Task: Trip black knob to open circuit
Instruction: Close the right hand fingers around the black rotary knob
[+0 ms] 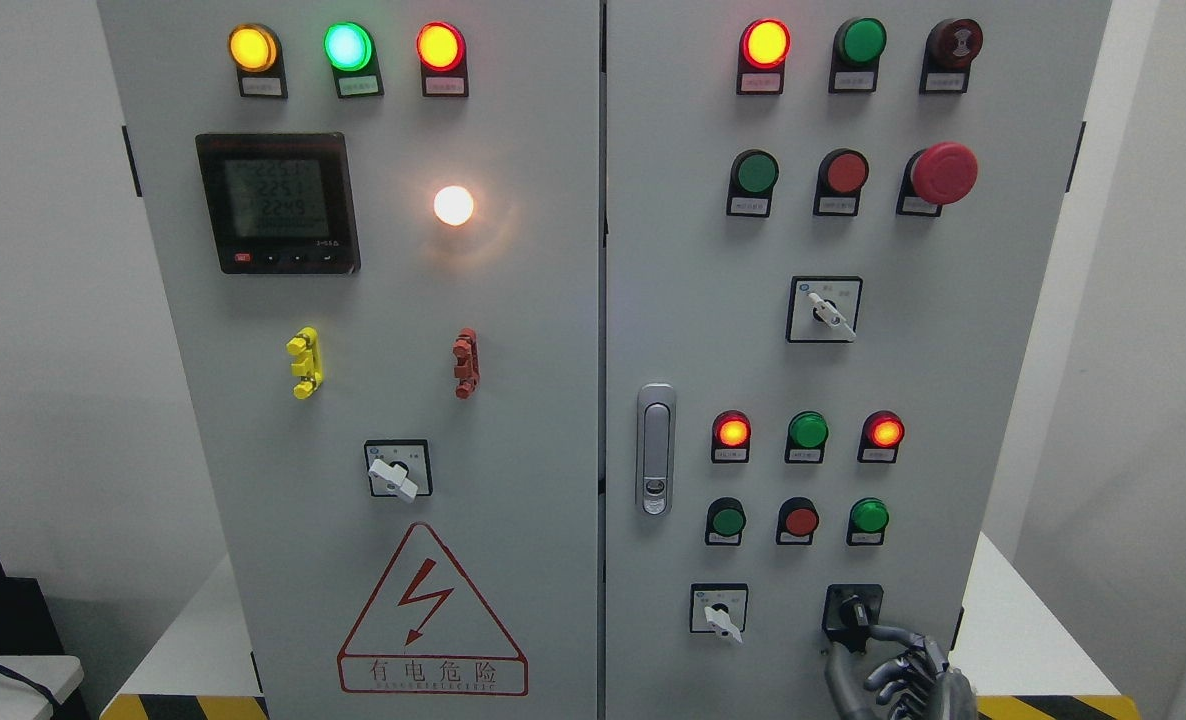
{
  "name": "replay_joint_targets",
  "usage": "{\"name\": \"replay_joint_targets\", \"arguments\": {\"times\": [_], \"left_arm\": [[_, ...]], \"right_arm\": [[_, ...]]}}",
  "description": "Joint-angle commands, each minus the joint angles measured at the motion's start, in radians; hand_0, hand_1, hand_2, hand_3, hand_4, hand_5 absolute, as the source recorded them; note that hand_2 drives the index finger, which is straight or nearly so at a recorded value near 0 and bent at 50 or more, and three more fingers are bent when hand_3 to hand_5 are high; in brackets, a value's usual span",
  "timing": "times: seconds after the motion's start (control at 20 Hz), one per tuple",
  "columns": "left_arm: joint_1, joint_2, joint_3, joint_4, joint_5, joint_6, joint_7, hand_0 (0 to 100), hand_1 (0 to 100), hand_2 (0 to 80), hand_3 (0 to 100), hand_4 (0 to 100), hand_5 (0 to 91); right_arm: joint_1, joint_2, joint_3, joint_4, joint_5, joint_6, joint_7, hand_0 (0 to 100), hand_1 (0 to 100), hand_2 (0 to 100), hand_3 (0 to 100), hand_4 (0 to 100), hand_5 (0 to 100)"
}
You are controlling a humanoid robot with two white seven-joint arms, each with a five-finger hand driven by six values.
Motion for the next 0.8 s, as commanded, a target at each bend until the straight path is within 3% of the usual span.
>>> {"name": "replay_joint_targets", "arguments": {"times": [0.0,0.75], "left_arm": [[-0.008,0.000,0.000,0.000,-0.032,0.000,0.001,12,39,0.0,0,0,0.0],[-0.008,0.000,0.000,0.000,-0.032,0.000,0.001,12,39,0.0,0,0,0.0]], "right_arm": [[-0.003,0.003,0.002,0.001,0.002,0.010,-0.001,26,80,44,84,90,96],[-0.017,0.004,0.004,0.001,0.003,0.011,-0.013,28,82,44,85,90,96]]}}
